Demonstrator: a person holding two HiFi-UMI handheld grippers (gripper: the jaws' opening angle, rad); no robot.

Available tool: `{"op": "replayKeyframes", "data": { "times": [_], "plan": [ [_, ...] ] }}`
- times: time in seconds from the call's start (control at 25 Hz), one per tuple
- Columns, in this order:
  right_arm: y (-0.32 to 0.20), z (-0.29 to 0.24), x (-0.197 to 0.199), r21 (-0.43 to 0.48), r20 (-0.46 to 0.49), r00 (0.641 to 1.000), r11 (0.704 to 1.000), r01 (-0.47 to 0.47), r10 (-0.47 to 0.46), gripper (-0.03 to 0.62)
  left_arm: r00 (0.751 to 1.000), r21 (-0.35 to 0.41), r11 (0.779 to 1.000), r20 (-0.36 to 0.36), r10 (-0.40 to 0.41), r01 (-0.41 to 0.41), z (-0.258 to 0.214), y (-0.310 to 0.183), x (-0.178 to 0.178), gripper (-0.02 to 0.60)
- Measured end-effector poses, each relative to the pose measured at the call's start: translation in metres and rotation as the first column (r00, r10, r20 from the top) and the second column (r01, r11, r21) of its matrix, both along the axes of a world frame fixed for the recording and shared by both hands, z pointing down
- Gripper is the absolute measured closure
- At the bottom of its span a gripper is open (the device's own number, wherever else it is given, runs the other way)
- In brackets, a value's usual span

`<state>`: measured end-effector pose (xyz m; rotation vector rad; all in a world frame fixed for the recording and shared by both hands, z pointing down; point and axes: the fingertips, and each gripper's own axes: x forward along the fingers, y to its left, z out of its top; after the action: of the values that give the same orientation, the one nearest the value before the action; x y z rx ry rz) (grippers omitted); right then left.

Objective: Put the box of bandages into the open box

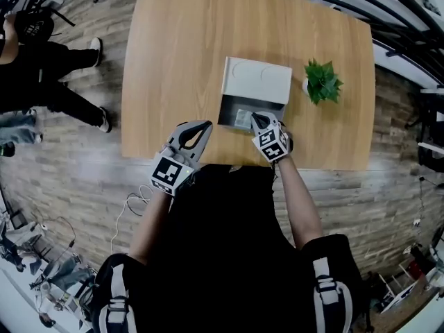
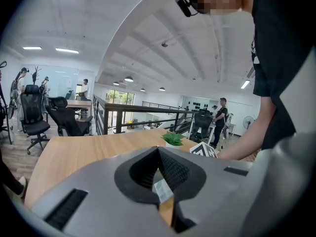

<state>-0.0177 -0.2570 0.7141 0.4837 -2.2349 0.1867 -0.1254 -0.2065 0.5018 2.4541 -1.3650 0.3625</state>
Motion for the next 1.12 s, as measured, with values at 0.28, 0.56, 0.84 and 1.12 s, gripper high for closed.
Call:
{"op": "replayKeyframes", "data": {
  "times": [0.28, 0.56, 0.84, 1.12],
  "plan": [
    [-0.009, 0.012, 0.004, -0.027, -0.072, 0.997, 1.000, -0.004, 0.002, 0.568, 1.000, 0.012, 1.000, -0.014, 0.006, -0.006, -0.002, -0.005, 0.007, 0.559],
    [-0.013, 0.017, 0.003, -0.035, -0.103, 0.995, 0.999, -0.007, 0.003, 0.567, 1.000, -0.007, 1.000, -0.003, 0.007, -0.007, 0.001, 0.000, 0.003, 0.558],
    [-0.015, 0.022, 0.001, -0.043, -0.114, 0.993, 0.999, -0.019, 0.014, 0.566, 1.000, -0.006, 1.000, -0.012, 0.004, -0.004, 0.001, 0.004, 0.005, 0.560],
    [-0.017, 0.027, -0.002, -0.055, -0.135, 0.991, 0.998, -0.020, 0.012, 0.566, 1.000, -0.009, 1.000, -0.004, 0.009, -0.009, -0.002, 0.007, 0.001, 0.559]
  ]
}}
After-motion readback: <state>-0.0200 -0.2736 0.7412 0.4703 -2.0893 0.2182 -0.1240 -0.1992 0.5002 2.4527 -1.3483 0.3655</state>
